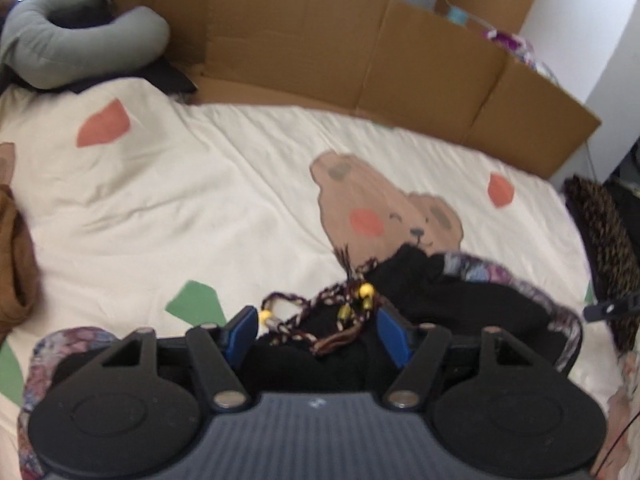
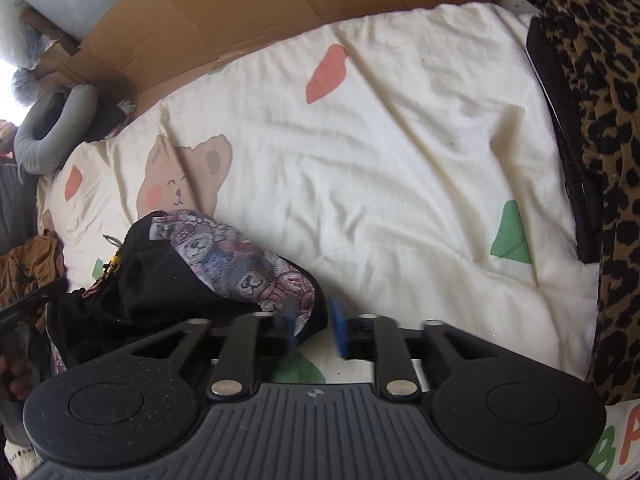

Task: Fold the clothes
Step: 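Grasp the braided drawstring with the left gripper and pull it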

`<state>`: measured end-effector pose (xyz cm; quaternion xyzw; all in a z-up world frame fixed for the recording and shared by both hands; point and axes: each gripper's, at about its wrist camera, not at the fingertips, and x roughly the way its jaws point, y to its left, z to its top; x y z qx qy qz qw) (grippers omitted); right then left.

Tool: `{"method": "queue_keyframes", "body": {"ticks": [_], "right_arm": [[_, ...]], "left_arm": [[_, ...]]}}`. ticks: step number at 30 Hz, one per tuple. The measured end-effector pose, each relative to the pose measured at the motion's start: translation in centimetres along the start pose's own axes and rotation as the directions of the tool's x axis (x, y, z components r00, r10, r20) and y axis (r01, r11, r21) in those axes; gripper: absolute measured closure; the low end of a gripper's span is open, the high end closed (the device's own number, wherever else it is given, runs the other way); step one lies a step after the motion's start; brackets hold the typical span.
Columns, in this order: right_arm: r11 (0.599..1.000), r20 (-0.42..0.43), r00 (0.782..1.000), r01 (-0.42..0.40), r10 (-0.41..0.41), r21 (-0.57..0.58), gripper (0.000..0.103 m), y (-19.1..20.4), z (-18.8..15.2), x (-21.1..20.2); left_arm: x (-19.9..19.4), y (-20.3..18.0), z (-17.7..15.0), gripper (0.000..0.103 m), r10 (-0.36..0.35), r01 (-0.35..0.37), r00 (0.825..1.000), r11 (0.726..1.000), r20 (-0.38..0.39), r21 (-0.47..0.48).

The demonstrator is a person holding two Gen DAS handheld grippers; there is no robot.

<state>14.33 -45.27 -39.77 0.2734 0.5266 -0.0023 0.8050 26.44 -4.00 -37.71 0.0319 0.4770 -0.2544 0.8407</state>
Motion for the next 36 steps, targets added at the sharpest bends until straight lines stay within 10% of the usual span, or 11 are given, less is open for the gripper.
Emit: {"method": "queue_keyframes", "body": {"ticks": [17,25,36], "right_arm": [[1.000,-0.026,1.000,-0.006,0.005,-0.030,0.071,1.1,-0.2,1.0],[1.000,-0.027,1.000,0.001,-0.002,-0.031,0.071,1.1,-0.3,1.2],[1.000,-0.028,1.000,0.001,-0.002,-0.031,0.071,1.1,-0.3,1.4]], "left_arm": [[4.5,1.0,-0.7,0.025,-0.026,0.019,0.997,0.995,-0.069,-0.099],[3.7,0.7,-0.4,0.090,-0.029,0.027,0.999,0.997,-0.024,-0.074],[0.5,-2.1,-1.1,0.095,-0.120,0.120,0.992,0.993,0.026,0.018]]}}
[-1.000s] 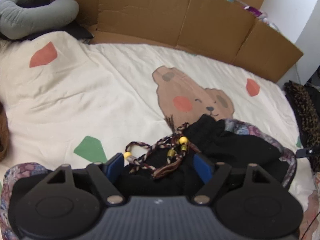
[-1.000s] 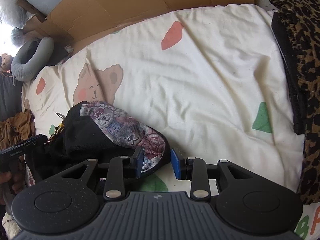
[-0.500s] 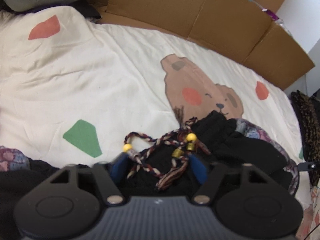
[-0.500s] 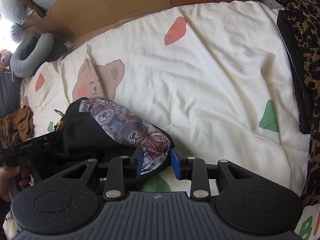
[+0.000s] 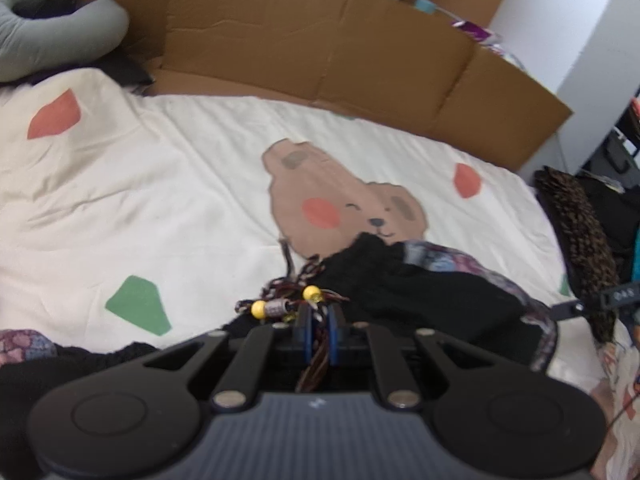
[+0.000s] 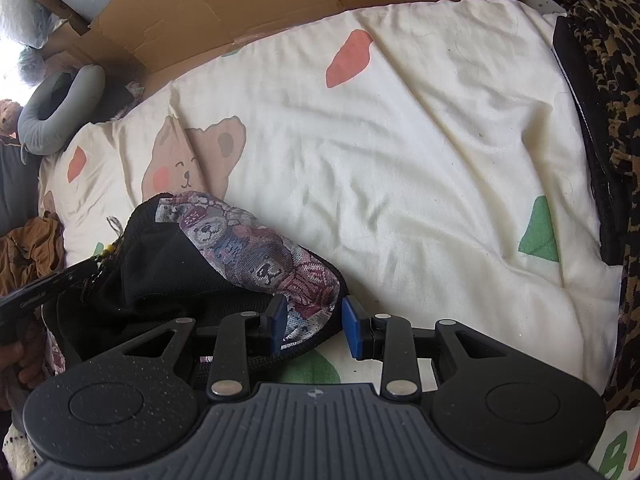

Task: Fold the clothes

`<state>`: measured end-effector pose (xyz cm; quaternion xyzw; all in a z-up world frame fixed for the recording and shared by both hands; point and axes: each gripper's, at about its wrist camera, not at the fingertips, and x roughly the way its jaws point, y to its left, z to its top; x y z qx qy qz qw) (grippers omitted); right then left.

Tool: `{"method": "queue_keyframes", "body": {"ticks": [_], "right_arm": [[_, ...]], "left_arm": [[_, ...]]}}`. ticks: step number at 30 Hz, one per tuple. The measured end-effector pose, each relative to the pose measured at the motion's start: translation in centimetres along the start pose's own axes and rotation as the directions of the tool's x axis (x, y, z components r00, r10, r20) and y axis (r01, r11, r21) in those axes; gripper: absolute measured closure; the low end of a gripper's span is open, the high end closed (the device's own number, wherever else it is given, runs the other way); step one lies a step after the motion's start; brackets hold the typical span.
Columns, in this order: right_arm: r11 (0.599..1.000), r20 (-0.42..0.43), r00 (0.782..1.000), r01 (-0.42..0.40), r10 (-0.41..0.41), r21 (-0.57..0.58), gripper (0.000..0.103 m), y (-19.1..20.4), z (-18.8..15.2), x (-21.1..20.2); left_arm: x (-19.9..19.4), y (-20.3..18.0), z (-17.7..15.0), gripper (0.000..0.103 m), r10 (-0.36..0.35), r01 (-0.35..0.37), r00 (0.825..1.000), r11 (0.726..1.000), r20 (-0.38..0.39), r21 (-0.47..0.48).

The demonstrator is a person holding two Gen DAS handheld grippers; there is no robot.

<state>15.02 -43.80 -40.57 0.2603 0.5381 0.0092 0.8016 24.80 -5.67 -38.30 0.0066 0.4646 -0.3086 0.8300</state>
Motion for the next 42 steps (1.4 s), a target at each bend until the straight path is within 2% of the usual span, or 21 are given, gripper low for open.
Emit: {"method": "queue_keyframes", "body": {"ticks": [13,21,34,37,39,42], "right_arm": [[1.000,0.011,1.000,-0.006,0.006,-0.001,0.071,0.1,0.1,-0.2],[1.000,0.020,1.000,-0.009,0.009,-0.011,0.071,0.4,0.3,-0.2],[0.999,0.060,0.998,-0.016,0.018,-0.035,0.071,1.1,1.1,-0.9],[0.999,0.066,0.998,-0.019,0.021,-0.042,0.071,1.3,1.3,-0.9],[0.999,0.067,0.997,-0.020,0.023,-0.049,0.071,1.4,1.3,-0.8],[0.998,0.070,0.997,-0.021,0.025,-0.059,0.071,1.7,1.4,-0.8]], "left_arm": [[-5.6,-1.7,-2.3,0.095,-0.080,0.080,0.997,0.996,0.022,-0.040],[-7.8,-2.8,-5.6,0.095,-0.123,0.120,0.991,0.992,-0.049,-0.046],[-9.8,-2.5,-9.6,0.094,-0.106,0.096,0.983,0.993,-0.147,-0.075],[-10.1,-1.9,-9.8,0.083,-0.089,0.070,0.979,0.992,-0.182,-0.108],[-10.6,-1.5,-9.9,0.065,-0.073,0.052,0.980,0.992,-0.187,-0.118],[-11.6,-0.8,-9.7,0.053,-0.041,0.020,0.983,0.993,-0.178,-0.115]]}}
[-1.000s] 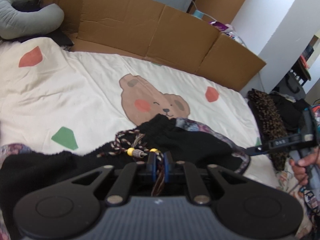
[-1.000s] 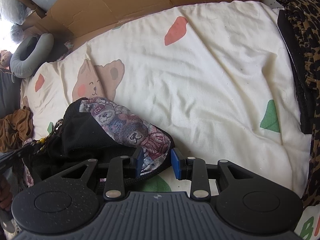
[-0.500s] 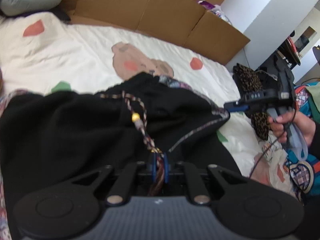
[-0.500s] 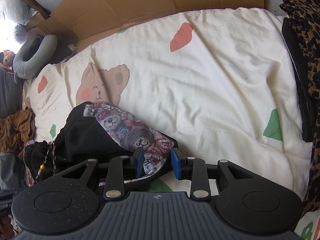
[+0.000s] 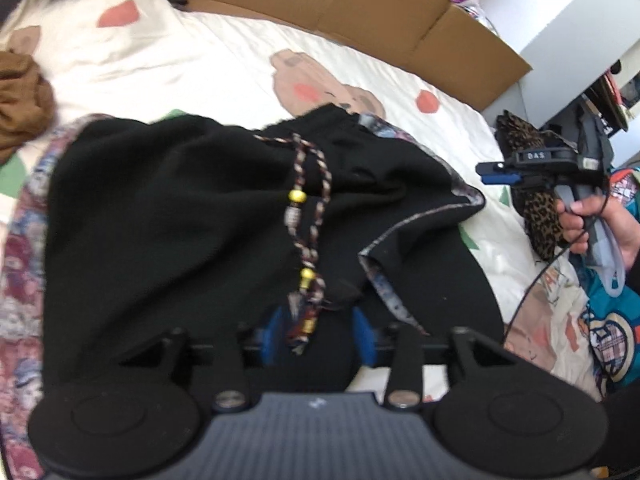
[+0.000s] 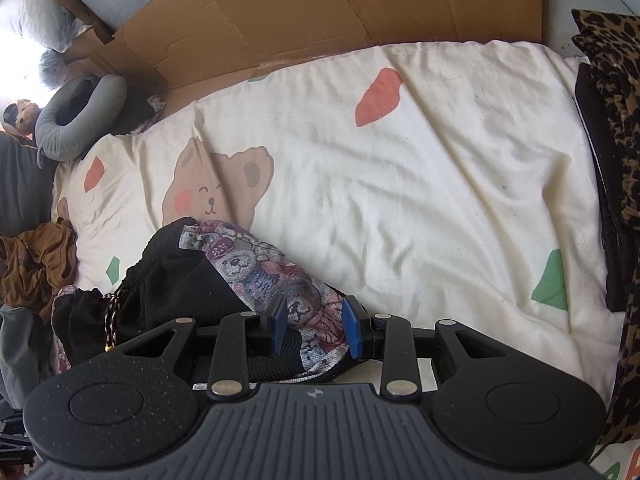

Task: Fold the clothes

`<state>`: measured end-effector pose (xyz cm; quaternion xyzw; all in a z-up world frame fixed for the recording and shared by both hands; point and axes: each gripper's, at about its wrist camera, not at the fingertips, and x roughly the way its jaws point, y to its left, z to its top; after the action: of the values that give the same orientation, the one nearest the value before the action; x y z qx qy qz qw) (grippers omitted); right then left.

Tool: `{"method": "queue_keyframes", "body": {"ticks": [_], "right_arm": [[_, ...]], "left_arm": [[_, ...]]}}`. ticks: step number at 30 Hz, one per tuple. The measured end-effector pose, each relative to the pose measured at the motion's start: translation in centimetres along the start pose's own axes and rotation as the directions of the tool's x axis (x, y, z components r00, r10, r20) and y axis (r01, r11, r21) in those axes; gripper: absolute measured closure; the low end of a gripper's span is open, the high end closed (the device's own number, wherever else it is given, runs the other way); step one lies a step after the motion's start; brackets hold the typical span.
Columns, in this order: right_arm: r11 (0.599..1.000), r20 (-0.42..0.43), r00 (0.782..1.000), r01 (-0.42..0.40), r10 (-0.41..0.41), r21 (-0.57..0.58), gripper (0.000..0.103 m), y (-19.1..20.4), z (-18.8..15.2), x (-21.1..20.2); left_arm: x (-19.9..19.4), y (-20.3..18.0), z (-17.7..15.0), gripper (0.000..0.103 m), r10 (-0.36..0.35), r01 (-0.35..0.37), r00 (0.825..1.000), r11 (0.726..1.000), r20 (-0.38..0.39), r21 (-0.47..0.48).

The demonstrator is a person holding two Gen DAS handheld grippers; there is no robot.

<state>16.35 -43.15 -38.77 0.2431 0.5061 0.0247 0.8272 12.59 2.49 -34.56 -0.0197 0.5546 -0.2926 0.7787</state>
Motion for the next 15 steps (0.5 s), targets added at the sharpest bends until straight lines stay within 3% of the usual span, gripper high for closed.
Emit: {"method": "queue_keyframes", "body": {"ticks": [5,15], "right_arm": [[1.000,0.010,1.000,-0.002,0.002,-0.012,0.071,0.3,0.4,0.1],[0.998,0.052,0.998,-0.015,0.018,-0.062,0.068,1.8,2.1,0.5]], "left_arm": [[-1.8,1.5,1.4,0.048,0.067,-0.067,0.997,0.998,0.035,0.004],[-4.1,5.2,6.2,0.048,0.192,-0.194,0.975,0.981,0.109,0.016]]}}
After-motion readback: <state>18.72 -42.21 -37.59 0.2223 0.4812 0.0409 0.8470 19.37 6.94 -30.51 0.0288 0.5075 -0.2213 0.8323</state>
